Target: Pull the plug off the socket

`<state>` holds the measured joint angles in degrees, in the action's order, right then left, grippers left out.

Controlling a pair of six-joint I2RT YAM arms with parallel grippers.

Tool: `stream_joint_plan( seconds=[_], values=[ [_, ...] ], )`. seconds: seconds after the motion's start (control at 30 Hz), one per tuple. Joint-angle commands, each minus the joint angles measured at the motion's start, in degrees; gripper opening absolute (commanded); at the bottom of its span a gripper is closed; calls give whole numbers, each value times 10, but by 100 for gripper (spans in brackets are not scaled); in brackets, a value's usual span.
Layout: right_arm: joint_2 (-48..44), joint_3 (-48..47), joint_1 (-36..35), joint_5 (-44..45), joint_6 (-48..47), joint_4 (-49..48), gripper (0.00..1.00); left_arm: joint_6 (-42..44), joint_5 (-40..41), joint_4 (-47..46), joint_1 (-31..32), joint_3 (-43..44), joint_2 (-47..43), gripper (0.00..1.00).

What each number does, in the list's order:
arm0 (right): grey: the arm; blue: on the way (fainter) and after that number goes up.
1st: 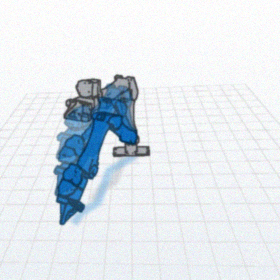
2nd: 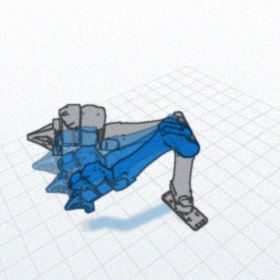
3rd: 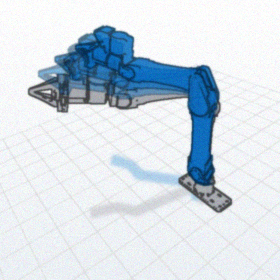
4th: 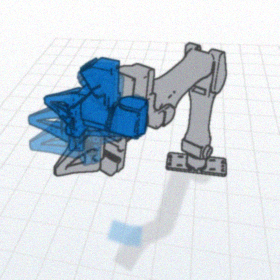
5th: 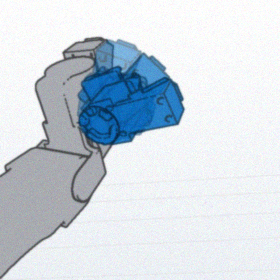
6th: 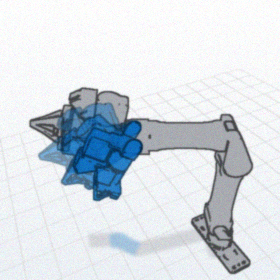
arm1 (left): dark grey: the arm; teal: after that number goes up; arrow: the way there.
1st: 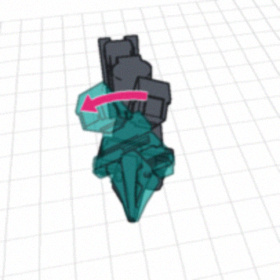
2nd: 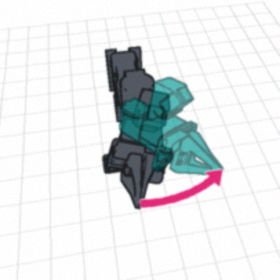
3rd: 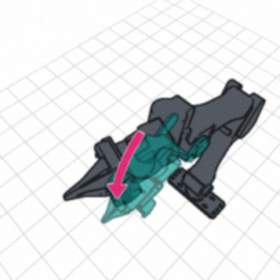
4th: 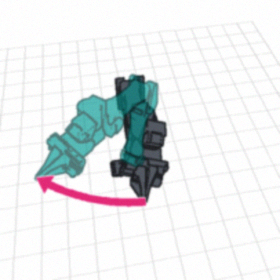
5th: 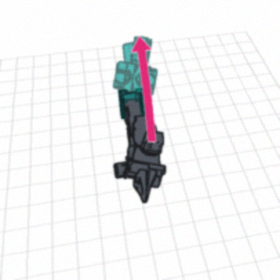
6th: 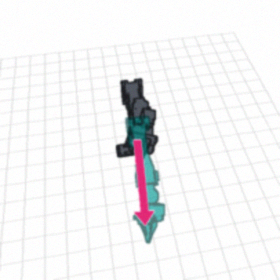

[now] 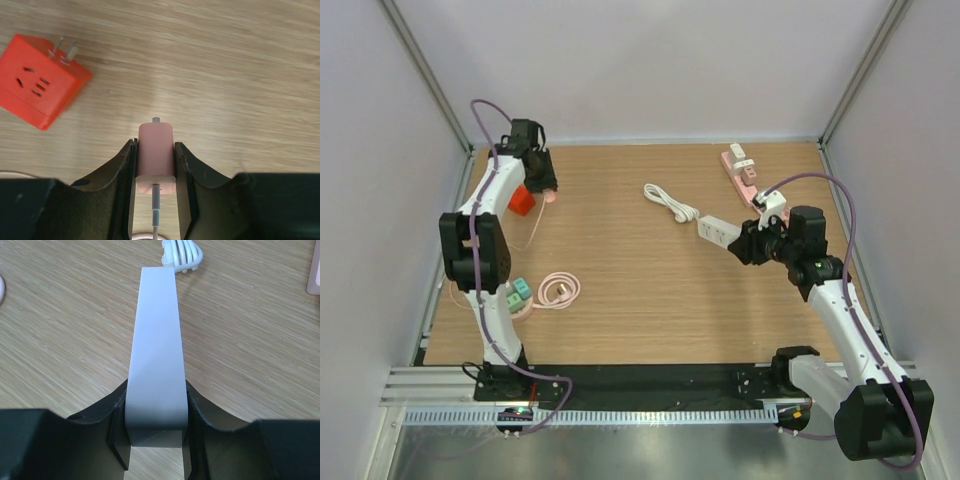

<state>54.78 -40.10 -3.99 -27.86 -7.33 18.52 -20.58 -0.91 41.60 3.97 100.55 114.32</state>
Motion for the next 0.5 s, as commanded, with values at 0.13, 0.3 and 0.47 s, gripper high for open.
stream_joint_plan(
  seconds=[0.13, 0.3, 0.47],
  values=[
    [-2, -32, -3, -29, -6, -22, 1, 147, 122, 56, 0, 124, 89, 0],
    [0, -33, -2, -31, -6, -20, 1, 164, 165, 55, 0, 141, 137, 0],
    [1, -35, -2, -32, -7, -21, 1, 172, 187, 55, 0, 155, 165, 4]
  ],
)
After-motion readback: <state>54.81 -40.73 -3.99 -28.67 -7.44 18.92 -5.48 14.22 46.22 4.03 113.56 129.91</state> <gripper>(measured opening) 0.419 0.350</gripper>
